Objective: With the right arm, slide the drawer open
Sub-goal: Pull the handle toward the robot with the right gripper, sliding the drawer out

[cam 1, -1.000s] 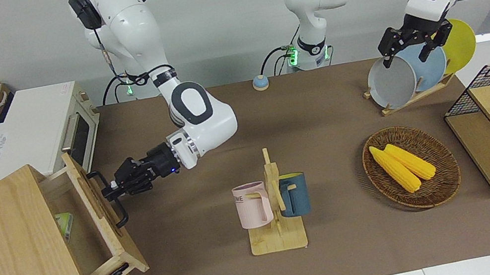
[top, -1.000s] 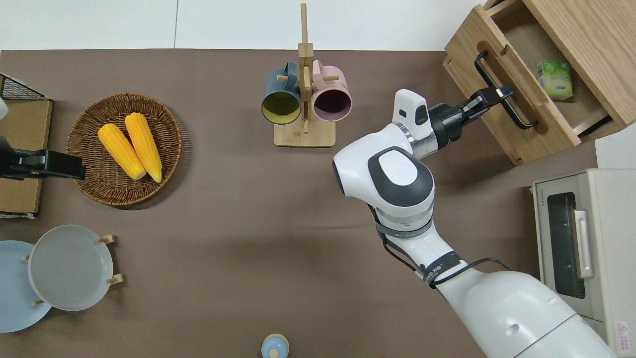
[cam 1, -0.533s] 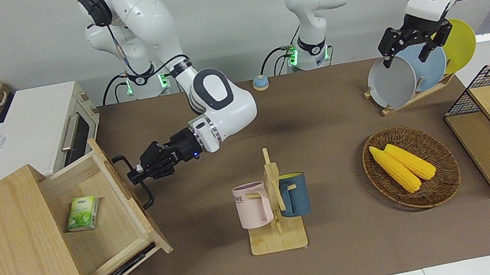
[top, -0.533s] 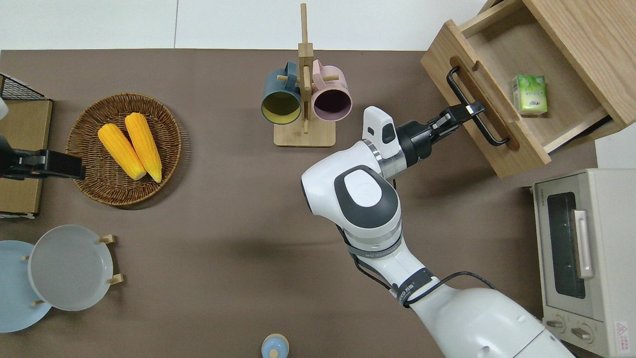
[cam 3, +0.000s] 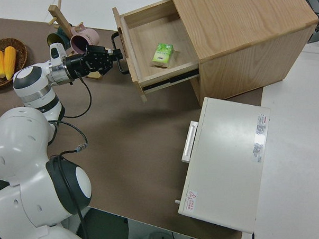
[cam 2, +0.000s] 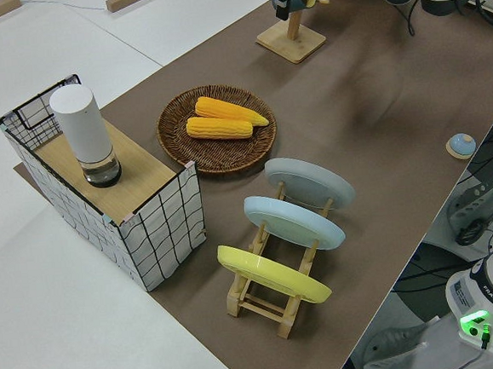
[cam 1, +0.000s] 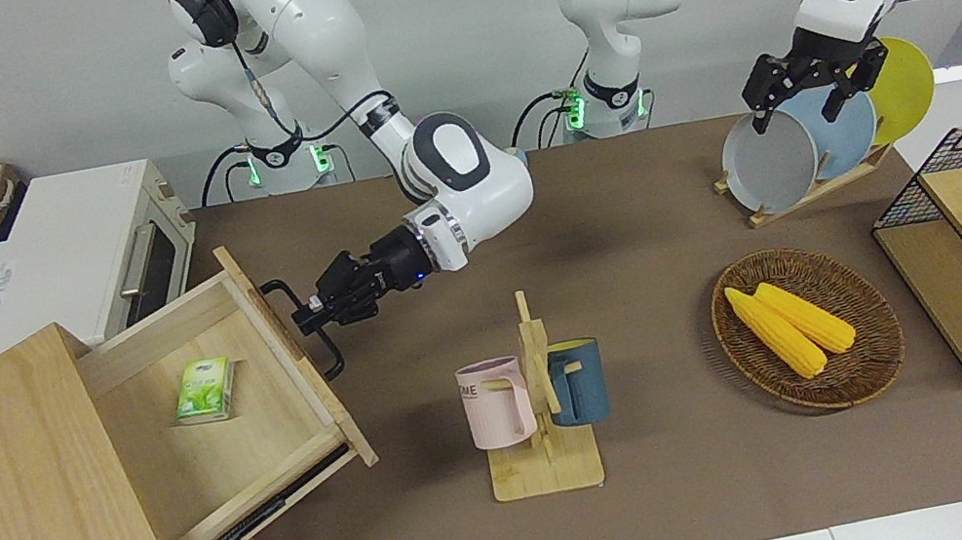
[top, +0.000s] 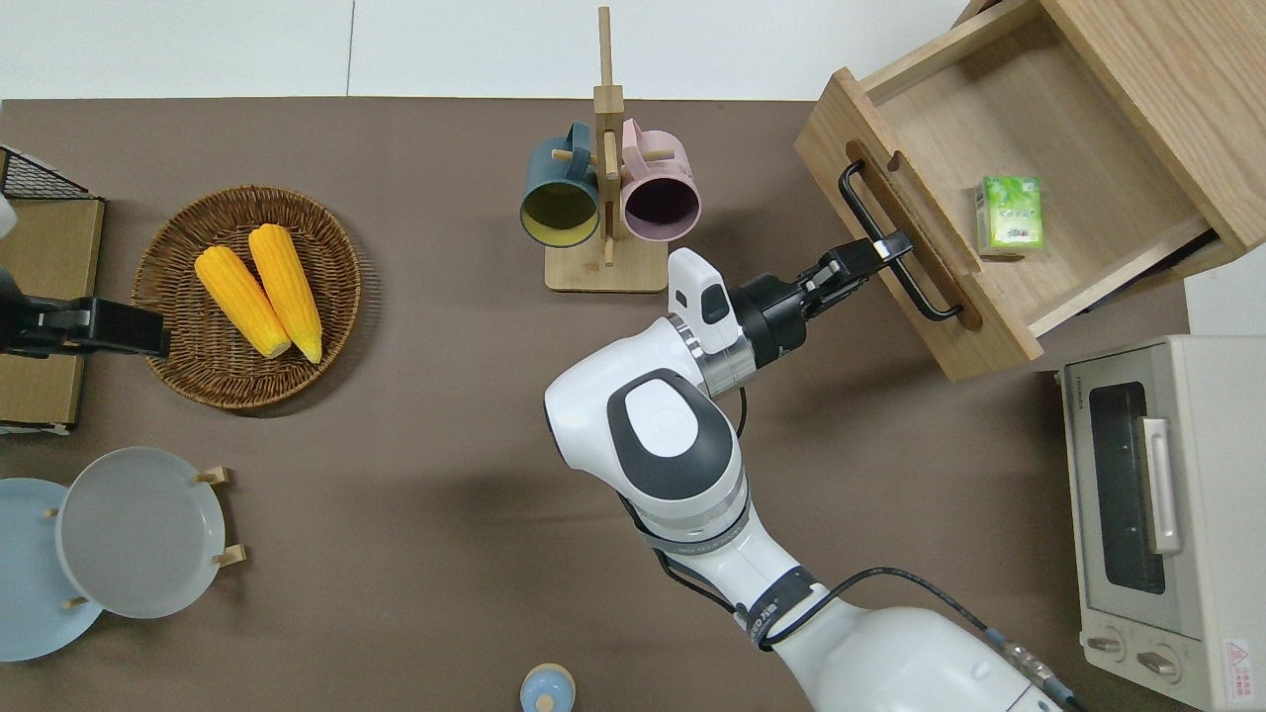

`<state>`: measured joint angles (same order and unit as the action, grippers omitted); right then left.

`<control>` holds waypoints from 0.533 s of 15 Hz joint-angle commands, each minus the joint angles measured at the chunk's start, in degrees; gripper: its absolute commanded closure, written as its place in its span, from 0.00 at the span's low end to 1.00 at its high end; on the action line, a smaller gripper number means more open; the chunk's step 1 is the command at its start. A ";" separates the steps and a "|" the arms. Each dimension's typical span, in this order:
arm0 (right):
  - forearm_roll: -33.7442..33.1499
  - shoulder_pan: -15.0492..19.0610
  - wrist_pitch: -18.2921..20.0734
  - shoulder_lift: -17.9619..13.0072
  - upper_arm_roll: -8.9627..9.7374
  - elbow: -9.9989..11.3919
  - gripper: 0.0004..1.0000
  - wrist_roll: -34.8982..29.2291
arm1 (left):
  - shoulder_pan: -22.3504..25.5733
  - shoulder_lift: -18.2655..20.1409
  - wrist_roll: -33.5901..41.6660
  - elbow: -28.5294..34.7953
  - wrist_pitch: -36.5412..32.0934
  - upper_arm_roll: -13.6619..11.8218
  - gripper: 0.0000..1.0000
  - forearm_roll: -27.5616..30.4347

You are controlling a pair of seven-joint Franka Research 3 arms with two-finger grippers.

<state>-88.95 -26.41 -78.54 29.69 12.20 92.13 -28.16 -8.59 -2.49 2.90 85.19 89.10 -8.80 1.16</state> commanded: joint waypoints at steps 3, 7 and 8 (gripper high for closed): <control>0.53 -3.29 1.80 -1.13 0.02 -0.37 0.98 3.28 | -0.99 -0.76 0.44 -1.17 0.03 -0.96 0.00 -0.71; 1.14 -5.23 3.30 -1.13 0.02 -0.37 0.98 3.19 | -0.99 -0.76 0.44 -1.17 0.03 -0.96 0.00 -0.63; 1.93 -5.67 3.30 -1.13 0.02 -0.46 0.98 3.11 | -0.99 -0.76 0.44 -1.17 0.03 -0.96 0.00 -0.63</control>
<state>-87.21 -30.33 -76.28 29.68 12.25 91.99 -28.16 -8.59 -2.49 2.90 85.19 89.10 -8.80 1.15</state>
